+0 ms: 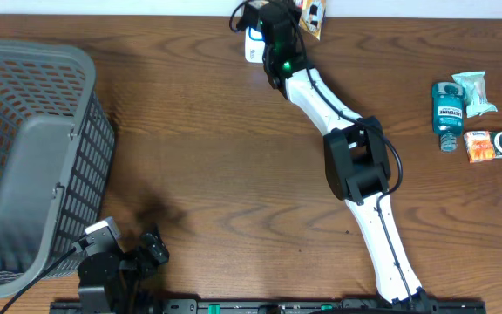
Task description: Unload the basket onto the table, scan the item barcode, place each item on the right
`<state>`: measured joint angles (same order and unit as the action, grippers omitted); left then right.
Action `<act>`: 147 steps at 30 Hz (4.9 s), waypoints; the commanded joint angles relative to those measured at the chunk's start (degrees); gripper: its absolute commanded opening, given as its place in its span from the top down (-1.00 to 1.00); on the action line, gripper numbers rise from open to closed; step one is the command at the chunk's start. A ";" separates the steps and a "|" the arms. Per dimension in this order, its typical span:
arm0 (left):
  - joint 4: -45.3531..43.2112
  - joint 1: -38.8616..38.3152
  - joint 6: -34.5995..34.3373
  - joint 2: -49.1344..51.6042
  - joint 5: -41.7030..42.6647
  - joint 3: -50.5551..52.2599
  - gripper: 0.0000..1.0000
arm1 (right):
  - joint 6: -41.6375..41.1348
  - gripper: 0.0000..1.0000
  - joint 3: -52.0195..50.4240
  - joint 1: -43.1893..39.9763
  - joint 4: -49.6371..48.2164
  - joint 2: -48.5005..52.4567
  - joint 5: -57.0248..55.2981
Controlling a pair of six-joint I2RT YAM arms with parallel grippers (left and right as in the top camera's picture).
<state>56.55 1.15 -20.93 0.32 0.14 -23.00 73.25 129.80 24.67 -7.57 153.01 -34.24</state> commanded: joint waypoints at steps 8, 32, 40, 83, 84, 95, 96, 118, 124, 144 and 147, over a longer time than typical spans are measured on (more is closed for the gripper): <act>0.61 0.33 -0.11 -0.09 0.72 -0.44 -0.96 | 2.03 0.98 0.87 1.16 -0.98 -0.92 -7.34; 0.61 0.33 -0.11 -0.09 0.72 -0.44 -0.95 | -78.49 0.98 -2.67 -27.36 75.14 -8.31 10.05; 0.61 0.33 -0.11 -0.09 0.72 -0.44 -0.95 | -82.90 0.89 -6.91 -35.26 76.52 -8.31 5.62; 0.61 0.33 -0.11 -0.09 0.74 -0.44 -0.95 | -85.61 -0.99 -6.32 -36.98 96.72 -98.47 31.76; 0.61 0.33 -0.11 -0.09 0.72 -0.44 -0.96 | -85.64 -0.99 -6.32 -36.98 98.84 -99.45 31.58; 0.61 0.33 -0.11 -0.09 0.72 -0.44 -0.96 | -82.18 -0.99 -9.51 -36.17 104.85 -111.30 31.15; 0.61 0.33 -0.11 -0.09 0.72 -0.44 -0.95 | -81.72 -0.99 -10.27 -35.65 104.85 -112.56 31.15; 0.61 0.33 -0.11 -0.09 0.72 -0.44 -0.95 | -81.53 -0.98 -56.59 -23.78 73.29 -143.82 24.68; 0.61 0.33 -0.11 -0.09 0.74 -0.44 -0.95 | -82.97 -0.99 -77.48 -26.62 55.08 -149.09 25.66; 0.61 0.33 -0.11 -0.09 0.72 -0.44 -0.95 | -83.52 -0.99 -118.44 -29.53 10.08 -152.69 33.33; 0.61 0.33 -0.11 -0.09 0.72 -0.44 -0.96 | -83.54 -0.98 -122.36 -29.51 5.51 -152.69 33.33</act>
<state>56.55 1.15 -20.93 0.32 0.14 -23.00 -9.87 10.26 -4.34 0.10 0.86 -2.00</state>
